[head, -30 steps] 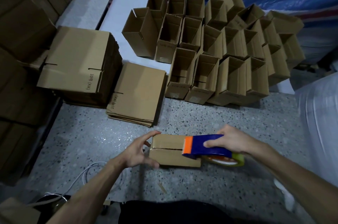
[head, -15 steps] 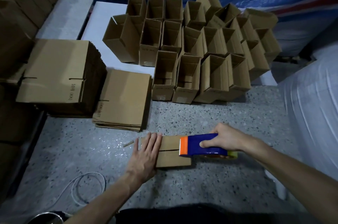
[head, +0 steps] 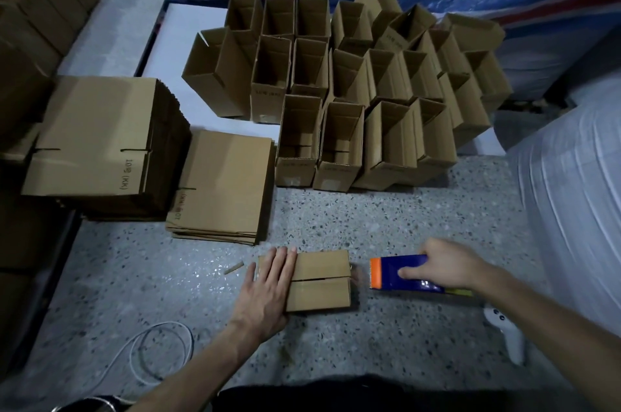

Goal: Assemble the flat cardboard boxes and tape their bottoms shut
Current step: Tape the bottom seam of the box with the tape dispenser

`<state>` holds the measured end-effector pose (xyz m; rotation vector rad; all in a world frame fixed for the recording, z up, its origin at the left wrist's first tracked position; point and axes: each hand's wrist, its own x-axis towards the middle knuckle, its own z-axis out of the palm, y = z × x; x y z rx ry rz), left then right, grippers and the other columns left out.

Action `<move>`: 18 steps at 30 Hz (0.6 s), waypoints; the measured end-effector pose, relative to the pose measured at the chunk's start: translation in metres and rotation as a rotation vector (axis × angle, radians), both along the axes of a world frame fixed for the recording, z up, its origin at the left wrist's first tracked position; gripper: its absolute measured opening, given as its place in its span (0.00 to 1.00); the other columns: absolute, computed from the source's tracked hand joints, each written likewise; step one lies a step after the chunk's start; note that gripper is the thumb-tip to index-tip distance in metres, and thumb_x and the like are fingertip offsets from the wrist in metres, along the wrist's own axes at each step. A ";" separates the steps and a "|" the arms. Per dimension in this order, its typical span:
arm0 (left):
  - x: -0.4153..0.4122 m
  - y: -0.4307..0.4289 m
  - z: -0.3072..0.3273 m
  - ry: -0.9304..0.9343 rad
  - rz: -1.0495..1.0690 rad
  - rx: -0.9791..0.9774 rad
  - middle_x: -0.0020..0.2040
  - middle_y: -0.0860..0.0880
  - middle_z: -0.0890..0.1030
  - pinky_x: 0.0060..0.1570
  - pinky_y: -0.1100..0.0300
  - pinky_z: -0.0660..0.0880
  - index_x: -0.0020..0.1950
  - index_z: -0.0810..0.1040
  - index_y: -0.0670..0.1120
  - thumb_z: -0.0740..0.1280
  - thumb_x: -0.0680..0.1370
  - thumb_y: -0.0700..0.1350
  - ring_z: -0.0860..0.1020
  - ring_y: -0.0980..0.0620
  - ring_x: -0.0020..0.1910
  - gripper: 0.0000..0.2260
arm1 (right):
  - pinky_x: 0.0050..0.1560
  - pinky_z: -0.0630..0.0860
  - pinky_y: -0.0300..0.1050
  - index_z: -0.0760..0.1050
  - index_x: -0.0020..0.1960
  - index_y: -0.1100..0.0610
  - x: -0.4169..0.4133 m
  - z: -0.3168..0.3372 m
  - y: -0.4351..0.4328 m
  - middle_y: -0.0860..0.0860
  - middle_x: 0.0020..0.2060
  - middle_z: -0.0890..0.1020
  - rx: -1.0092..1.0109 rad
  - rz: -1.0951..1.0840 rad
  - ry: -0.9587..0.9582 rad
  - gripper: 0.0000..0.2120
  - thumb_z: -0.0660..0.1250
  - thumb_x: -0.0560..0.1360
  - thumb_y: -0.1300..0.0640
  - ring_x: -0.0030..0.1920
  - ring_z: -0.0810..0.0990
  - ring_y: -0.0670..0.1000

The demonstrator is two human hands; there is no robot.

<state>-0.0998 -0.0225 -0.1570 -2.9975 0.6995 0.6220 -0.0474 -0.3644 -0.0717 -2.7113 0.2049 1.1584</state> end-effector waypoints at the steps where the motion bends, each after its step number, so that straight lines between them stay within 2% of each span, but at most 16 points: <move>1: -0.001 0.000 -0.001 -0.008 0.001 -0.012 0.82 0.45 0.42 0.78 0.42 0.50 0.73 0.21 0.45 0.65 0.76 0.60 0.41 0.44 0.81 0.53 | 0.31 0.66 0.41 0.77 0.33 0.52 0.002 -0.004 0.015 0.46 0.25 0.78 -0.038 0.042 -0.019 0.25 0.69 0.68 0.30 0.27 0.76 0.44; 7: -0.002 0.000 -0.003 0.003 -0.004 -0.014 0.82 0.44 0.40 0.78 0.44 0.51 0.73 0.22 0.44 0.65 0.76 0.59 0.40 0.42 0.81 0.52 | 0.32 0.62 0.44 0.68 0.37 0.51 0.017 -0.014 0.087 0.48 0.33 0.76 -0.132 0.170 -0.133 0.15 0.65 0.70 0.41 0.32 0.72 0.47; 10: -0.001 0.000 0.000 0.028 -0.008 -0.007 0.82 0.43 0.38 0.79 0.45 0.49 0.73 0.22 0.44 0.64 0.77 0.58 0.39 0.42 0.80 0.51 | 0.31 0.62 0.43 0.71 0.36 0.52 0.028 -0.010 0.096 0.48 0.32 0.76 -0.138 0.179 -0.112 0.12 0.66 0.68 0.44 0.31 0.72 0.47; 13: -0.002 0.001 -0.001 0.028 0.005 -0.040 0.82 0.44 0.39 0.79 0.47 0.48 0.73 0.23 0.44 0.63 0.77 0.58 0.40 0.42 0.81 0.49 | 0.42 0.69 0.45 0.75 0.41 0.54 0.023 -0.031 0.109 0.50 0.38 0.81 -0.194 0.265 -0.068 0.07 0.64 0.72 0.50 0.37 0.77 0.51; 15: -0.002 0.002 -0.004 0.030 0.031 -0.077 0.82 0.44 0.41 0.79 0.47 0.50 0.75 0.26 0.45 0.64 0.76 0.58 0.42 0.42 0.81 0.50 | 0.45 0.72 0.45 0.75 0.46 0.52 0.007 -0.054 0.111 0.51 0.43 0.82 -0.164 0.092 -0.105 0.09 0.61 0.77 0.48 0.44 0.80 0.53; 18: 0.002 0.002 -0.005 0.036 0.034 -0.065 0.82 0.45 0.39 0.79 0.47 0.48 0.77 0.27 0.45 0.64 0.76 0.59 0.40 0.43 0.81 0.50 | 0.47 0.77 0.47 0.76 0.53 0.52 -0.020 -0.077 0.098 0.52 0.45 0.83 -0.122 -0.247 -0.225 0.21 0.53 0.81 0.37 0.47 0.82 0.53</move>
